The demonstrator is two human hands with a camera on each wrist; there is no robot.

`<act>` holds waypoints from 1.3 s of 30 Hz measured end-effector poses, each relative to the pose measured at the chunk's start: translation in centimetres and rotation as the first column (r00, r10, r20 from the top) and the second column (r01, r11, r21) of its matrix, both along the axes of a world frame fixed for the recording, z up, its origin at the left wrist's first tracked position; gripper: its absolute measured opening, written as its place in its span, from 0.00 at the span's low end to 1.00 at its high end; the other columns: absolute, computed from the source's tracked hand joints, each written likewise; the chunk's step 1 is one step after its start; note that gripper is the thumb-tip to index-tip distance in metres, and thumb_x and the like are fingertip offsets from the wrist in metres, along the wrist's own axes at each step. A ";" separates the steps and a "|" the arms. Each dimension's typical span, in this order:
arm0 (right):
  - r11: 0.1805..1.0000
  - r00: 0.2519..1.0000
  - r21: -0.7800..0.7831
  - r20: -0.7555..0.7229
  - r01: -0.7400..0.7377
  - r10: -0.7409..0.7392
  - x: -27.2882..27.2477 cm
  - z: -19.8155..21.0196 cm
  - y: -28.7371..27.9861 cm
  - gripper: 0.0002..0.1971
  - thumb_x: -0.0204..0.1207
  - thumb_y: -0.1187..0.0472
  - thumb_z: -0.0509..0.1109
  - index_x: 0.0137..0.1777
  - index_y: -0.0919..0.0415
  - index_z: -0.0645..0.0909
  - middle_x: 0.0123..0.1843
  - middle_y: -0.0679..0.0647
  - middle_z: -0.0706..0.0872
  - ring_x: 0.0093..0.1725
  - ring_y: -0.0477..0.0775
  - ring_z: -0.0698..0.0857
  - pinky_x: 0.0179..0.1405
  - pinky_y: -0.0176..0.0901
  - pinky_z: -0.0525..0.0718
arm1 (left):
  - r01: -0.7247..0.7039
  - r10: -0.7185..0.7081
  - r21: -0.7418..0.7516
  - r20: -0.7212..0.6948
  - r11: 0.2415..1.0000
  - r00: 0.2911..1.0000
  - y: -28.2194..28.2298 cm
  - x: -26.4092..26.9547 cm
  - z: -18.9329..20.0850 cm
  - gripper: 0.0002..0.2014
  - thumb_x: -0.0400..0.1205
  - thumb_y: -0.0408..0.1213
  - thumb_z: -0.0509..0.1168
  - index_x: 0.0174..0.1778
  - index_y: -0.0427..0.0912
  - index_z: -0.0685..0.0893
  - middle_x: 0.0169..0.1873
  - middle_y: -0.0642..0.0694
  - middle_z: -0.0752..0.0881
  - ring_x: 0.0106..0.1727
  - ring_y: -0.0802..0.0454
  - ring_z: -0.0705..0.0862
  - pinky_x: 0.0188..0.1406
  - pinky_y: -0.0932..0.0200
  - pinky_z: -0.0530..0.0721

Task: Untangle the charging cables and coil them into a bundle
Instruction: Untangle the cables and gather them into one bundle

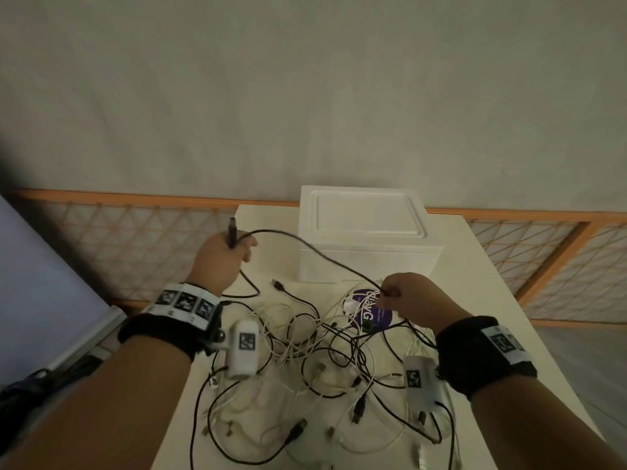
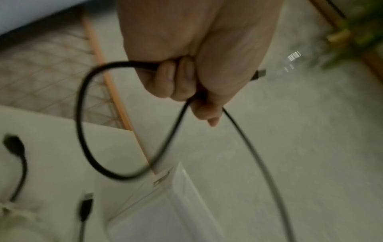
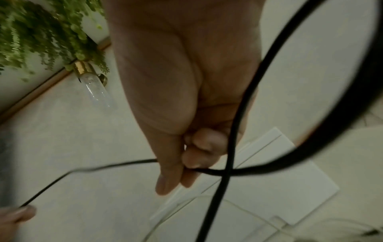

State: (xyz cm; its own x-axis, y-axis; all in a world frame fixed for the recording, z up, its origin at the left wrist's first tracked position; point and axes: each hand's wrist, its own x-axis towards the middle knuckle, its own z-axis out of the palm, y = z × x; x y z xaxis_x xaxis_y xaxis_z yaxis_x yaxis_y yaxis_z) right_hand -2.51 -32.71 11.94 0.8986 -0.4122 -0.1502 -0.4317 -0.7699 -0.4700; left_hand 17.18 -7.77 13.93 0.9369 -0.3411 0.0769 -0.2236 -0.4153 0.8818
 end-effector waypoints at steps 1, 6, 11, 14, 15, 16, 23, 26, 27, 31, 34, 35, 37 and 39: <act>0.998 0.999 0.068 0.050 0.019 -0.022 0.4 0.0 0.7 0.11 0.73 0.57 0.75 0.36 0.64 0.79 0.32 0.56 0.82 0.32 0.52 0.79 0.31 0.39 0.73 | 0.060 -0.060 -0.006 -0.004 0.998 0.998 -0.3 -0.8 -0.2 0.09 0.83 0.36 0.63 0.40 0.47 0.87 0.31 0.51 0.83 0.32 0.55 0.78 0.35 0.59 0.73; 0.890 0.930 0.456 0.328 -0.002 -0.166 3.2 2.3 5.0 0.08 0.74 0.65 0.74 0.40 0.67 0.79 0.28 0.56 0.83 0.22 0.47 0.81 0.26 0.39 0.83 | 0.531 -0.536 0.121 0.017 0.839 0.844 -4.9 -6.6 -1.6 0.06 0.79 0.41 0.71 0.41 0.44 0.89 0.34 0.49 0.88 0.35 0.62 0.84 0.38 0.66 0.78; 0.902 0.880 0.428 0.448 -0.057 -0.157 3.7 4.1 5.5 0.15 0.69 0.66 0.78 0.37 0.77 0.76 0.30 0.48 0.85 0.23 0.35 0.79 0.25 0.28 0.76 | 0.487 -0.500 -0.146 -0.073 0.861 0.863 -6.6 -8.4 -1.3 0.09 0.82 0.43 0.68 0.35 0.51 0.85 0.20 0.57 0.77 0.22 0.63 0.73 0.28 0.62 0.71; 0.904 0.868 0.424 0.469 -0.061 -0.162 3.5 4.1 5.7 0.16 0.67 0.65 0.79 0.34 0.73 0.74 0.32 0.52 0.87 0.25 0.36 0.79 0.25 0.29 0.75 | 0.497 -0.528 -0.208 -0.140 0.843 0.837 -6.6 -8.2 -1.0 0.09 0.82 0.42 0.68 0.34 0.52 0.85 0.15 0.58 0.74 0.19 0.65 0.70 0.27 0.62 0.65; 0.918 0.865 0.394 0.474 -0.043 -0.162 3.5 3.9 5.7 0.16 0.67 0.63 0.79 0.32 0.68 0.74 0.32 0.52 0.87 0.26 0.37 0.78 0.25 0.27 0.73 | 0.495 -0.526 -0.203 -0.145 0.845 0.838 -6.5 -8.0 -1.1 0.10 0.81 0.43 0.68 0.34 0.52 0.86 0.15 0.57 0.72 0.19 0.63 0.69 0.28 0.60 0.65; 0.937 0.862 0.350 0.479 -0.014 -0.166 3.5 3.8 5.5 0.16 0.67 0.61 0.79 0.30 0.63 0.73 0.32 0.52 0.85 0.27 0.39 0.77 0.25 0.26 0.71 | 0.496 -0.522 -0.175 -0.155 0.850 0.839 -6.4 -7.8 -1.2 0.10 0.81 0.45 0.68 0.33 0.52 0.87 0.15 0.57 0.71 0.19 0.62 0.69 0.28 0.61 0.65; 0.976 0.855 0.212 0.496 0.051 -0.152 2.6 4.2 4.2 0.14 0.68 0.55 0.79 0.32 0.56 0.75 0.26 0.47 0.74 0.26 0.41 0.71 0.27 0.31 0.70 | 0.488 -0.560 -0.283 -0.308 0.826 0.769 -5.0 -7.5 -2.1 0.21 0.74 0.52 0.74 0.58 0.44 0.88 0.17 0.60 0.67 0.18 0.60 0.63 0.18 0.67 0.60; 0.975 0.863 0.223 0.490 0.010 -0.121 3.3 4.5 5.5 0.13 0.68 0.56 0.79 0.32 0.55 0.76 0.27 0.50 0.77 0.27 0.45 0.76 0.31 0.43 0.77 | 0.542 -0.637 -0.342 -0.315 0.768 0.703 -5.9 -8.5 -1.7 0.14 0.80 0.40 0.70 0.60 0.42 0.85 0.17 0.59 0.70 0.19 0.59 0.60 0.18 0.66 0.57; 0.972 0.859 0.234 0.496 0.008 -0.127 3.3 4.6 5.7 0.13 0.68 0.56 0.79 0.32 0.56 0.76 0.27 0.50 0.78 0.27 0.47 0.77 0.31 0.44 0.79 | 0.564 -0.648 -0.323 -0.312 0.760 0.695 -6.1 -8.8 -1.4 0.09 0.81 0.35 0.69 0.56 0.39 0.85 0.17 0.58 0.73 0.18 0.61 0.63 0.18 0.69 0.59; 0.977 0.801 0.187 0.566 0.102 -0.193 2.6 5.6 3.9 0.15 0.73 0.52 0.75 0.38 0.62 0.76 0.32 0.60 0.82 0.31 0.59 0.80 0.31 0.49 0.79 | 0.639 -0.633 -0.048 -0.217 0.767 0.743 -5.6 -7.5 -2.4 0.12 0.80 0.44 0.69 0.37 0.39 0.79 0.23 0.51 0.72 0.22 0.60 0.69 0.27 0.67 0.68; 0.951 0.775 0.206 0.552 0.231 -0.308 1.9 6.4 1.5 0.16 0.77 0.51 0.70 0.40 0.64 0.76 0.32 0.57 0.84 0.30 0.55 0.79 0.30 0.42 0.74 | 0.548 -0.525 0.133 -0.174 0.826 0.833 -4.4 -6.0 -4.8 0.31 0.68 0.71 0.63 0.32 0.41 0.74 0.27 0.44 0.72 0.29 0.52 0.71 0.38 0.56 0.69; 0.942 0.783 0.233 0.527 0.241 -0.330 1.7 6.5 1.2 0.16 0.78 0.51 0.69 0.40 0.65 0.77 0.30 0.55 0.84 0.28 0.52 0.79 0.31 0.42 0.75 | 0.495 -0.472 0.153 -0.167 0.855 0.866 -4.1 -5.7 -5.5 0.34 0.67 0.75 0.61 0.31 0.41 0.74 0.28 0.43 0.73 0.30 0.51 0.73 0.39 0.55 0.71; 0.900 0.774 0.391 0.502 0.194 -0.385 1.5 6.6 1.7 0.15 0.79 0.54 0.68 0.41 0.68 0.77 0.28 0.53 0.82 0.23 0.49 0.78 0.29 0.43 0.80 | 0.417 -0.401 0.256 -0.113 0.872 0.909 -3.9 -5.4 -6.4 0.35 0.69 0.76 0.59 0.30 0.41 0.75 0.26 0.44 0.77 0.32 0.49 0.76 0.41 0.54 0.74; 0.758 0.730 0.649 0.487 0.064 -0.479 1.2 6.5 3.0 0.14 0.80 0.58 0.68 0.43 0.72 0.76 0.29 0.56 0.82 0.24 0.49 0.80 0.29 0.45 0.86 | 0.358 -0.380 0.454 -0.045 0.816 0.924 -4.0 -5.3 -6.7 0.31 0.77 0.69 0.57 0.33 0.41 0.83 0.29 0.44 0.83 0.34 0.48 0.80 0.42 0.54 0.77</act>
